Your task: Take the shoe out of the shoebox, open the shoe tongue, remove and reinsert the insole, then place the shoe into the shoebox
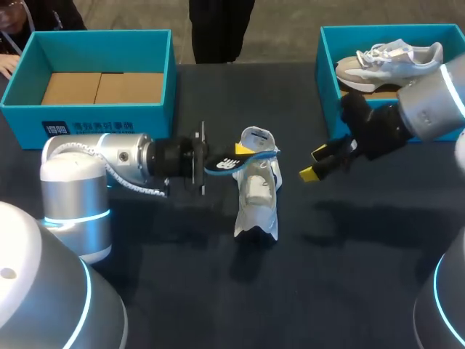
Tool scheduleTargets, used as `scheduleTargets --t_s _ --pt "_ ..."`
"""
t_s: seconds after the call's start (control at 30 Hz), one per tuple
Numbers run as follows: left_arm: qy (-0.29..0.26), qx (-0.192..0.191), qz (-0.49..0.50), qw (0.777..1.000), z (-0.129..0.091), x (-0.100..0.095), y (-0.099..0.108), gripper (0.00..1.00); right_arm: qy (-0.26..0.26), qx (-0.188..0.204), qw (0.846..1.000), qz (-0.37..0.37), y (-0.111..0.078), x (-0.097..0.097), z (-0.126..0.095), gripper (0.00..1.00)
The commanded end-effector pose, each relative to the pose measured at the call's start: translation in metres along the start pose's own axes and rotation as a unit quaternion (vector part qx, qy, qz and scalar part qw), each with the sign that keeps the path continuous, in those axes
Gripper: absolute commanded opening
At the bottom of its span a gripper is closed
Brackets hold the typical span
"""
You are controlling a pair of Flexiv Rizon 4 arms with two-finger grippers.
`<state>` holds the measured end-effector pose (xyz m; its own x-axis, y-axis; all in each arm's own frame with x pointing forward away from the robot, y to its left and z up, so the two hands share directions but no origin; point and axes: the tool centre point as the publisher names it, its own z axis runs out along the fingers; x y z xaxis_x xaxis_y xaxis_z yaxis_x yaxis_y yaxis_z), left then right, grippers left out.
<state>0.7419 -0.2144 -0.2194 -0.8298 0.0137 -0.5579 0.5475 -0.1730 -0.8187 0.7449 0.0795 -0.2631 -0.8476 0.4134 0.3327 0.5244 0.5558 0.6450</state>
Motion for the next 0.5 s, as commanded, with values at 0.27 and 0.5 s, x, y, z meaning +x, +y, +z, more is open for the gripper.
scheduleTargets --t_s 0.27,0.5 --pt "-0.007 -0.004 -0.021 1.000 -0.003 0.003 0.009 0.00 -0.073 0.082 0.987 -0.114 0.000 -0.002 0.020 1.00" --pt "-0.021 0.001 -0.035 0.999 -0.004 0.006 0.011 0.00 -0.066 0.070 0.987 -0.125 -0.010 -0.012 0.029 1.00"
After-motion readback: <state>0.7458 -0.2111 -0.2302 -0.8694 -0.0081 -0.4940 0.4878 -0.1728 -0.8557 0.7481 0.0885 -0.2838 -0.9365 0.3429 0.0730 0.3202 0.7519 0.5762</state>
